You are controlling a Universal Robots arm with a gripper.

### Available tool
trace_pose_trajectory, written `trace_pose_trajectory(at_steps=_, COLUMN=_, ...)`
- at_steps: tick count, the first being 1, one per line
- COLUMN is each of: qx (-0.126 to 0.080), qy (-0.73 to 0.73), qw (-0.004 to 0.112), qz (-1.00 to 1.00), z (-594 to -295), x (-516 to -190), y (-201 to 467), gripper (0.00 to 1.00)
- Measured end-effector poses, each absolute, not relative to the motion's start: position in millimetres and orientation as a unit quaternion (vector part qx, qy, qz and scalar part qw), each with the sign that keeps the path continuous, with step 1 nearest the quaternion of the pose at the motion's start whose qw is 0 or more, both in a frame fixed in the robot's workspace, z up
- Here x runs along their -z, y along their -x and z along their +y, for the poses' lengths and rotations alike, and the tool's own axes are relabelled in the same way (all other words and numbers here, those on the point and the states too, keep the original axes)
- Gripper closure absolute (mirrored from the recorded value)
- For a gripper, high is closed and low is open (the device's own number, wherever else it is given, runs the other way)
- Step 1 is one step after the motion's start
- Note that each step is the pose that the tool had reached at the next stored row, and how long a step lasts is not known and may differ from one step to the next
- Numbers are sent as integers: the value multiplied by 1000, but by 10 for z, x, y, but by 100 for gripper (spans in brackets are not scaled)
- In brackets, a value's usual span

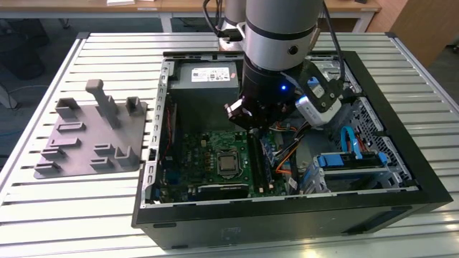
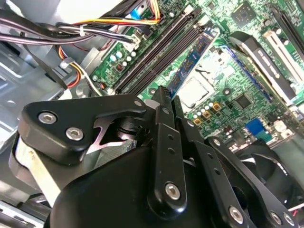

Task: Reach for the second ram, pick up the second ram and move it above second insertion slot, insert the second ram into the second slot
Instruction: 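Insert the second ram into the second slot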

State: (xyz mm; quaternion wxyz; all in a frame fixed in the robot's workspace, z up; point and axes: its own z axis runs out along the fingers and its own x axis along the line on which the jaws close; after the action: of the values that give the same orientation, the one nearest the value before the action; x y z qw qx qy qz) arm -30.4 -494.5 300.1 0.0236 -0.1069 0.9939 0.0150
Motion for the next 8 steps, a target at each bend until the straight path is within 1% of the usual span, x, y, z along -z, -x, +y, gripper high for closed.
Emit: trace_pose_trajectory(at_steps=8, qx=-14, qy=73, qw=24, qz=997, z=-4945, x=-2999, y=304, gripper=86)
